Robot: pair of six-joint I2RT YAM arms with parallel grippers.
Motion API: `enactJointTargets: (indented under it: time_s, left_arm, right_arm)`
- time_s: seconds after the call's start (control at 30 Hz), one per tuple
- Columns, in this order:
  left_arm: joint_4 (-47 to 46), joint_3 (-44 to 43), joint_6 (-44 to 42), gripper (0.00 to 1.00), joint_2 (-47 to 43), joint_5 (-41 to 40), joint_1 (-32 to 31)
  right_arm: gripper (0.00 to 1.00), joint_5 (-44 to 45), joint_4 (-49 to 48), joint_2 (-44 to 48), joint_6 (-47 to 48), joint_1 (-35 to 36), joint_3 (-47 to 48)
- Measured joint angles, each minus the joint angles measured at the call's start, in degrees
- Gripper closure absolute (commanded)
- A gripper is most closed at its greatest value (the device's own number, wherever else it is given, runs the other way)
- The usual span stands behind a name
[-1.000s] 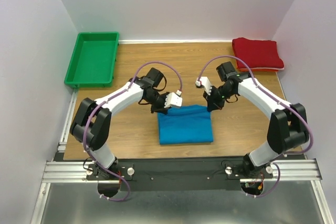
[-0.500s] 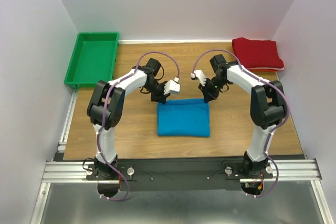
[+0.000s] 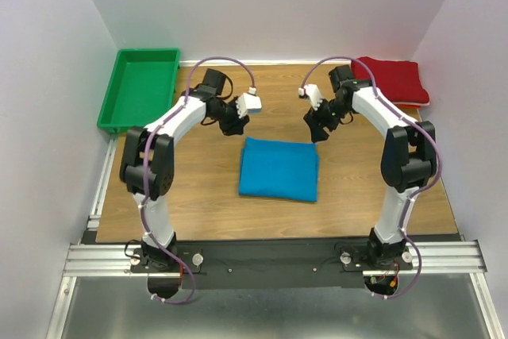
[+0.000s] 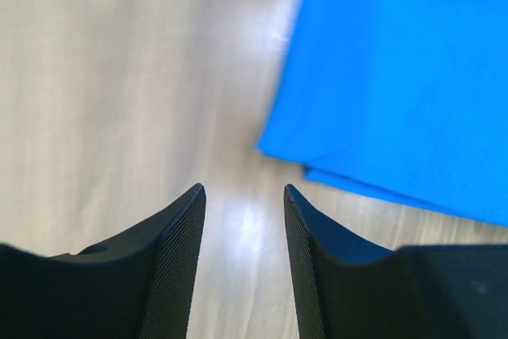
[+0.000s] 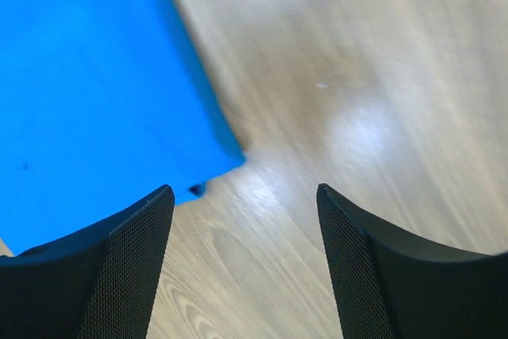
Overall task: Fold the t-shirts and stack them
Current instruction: Fold the tshirt
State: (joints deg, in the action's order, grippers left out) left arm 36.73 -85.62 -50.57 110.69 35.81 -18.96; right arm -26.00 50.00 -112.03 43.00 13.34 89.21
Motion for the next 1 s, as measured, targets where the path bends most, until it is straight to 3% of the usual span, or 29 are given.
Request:
enactJointTargets:
  time_s: [0.03, 0.07, 0.1, 0.3, 0.5, 0.73, 1.0]
  left_arm:
    - [-2.29, 1.33, 2.43, 0.23, -2.49, -0.39, 0.46]
    - [-3.52, 2.29, 4.04, 0.23, -4.46, -0.44, 0.72]
    - [-4.74, 3.43, 6.19, 0.06, -6.56, -0.37, 1.05]
    - [-13.44, 12.52, 19.06, 0.06, -16.87, 3.87, -0.09]
    - [-22.18, 21.99, 32.89, 0.06, -13.94, 11.28, -4.11]
    - [-31.12, 19.85, 43.89, 0.06, -1.97, 15.50, -3.72]
    - [-35.74, 8.15, 50.05, 0.06, 11.61, 22.08, 1.27]
  right_arm:
    - [0.21, 0.11, -0.09, 0.42, -1.62, -0.35, 0.72]
    - [0.22, 0.00, -0.48, 1.20, -2.95, -0.61, 0.98]
    - [0.23, -0.26, -0.61, 2.19, -4.79, -0.94, 0.98]
    - [0.24, -8.96, -1.62, 10.29, -15.19, -0.50, -5.64]
    - [0.18, -18.84, -2.89, 8.70, -23.91, 1.14, -13.38]
    - [0.18, -23.91, -5.64, -2.45, -28.06, 0.26, -9.73]
    - [0.17, -28.83, -6.10, -14.56, -30.64, -4.33, 2.51]
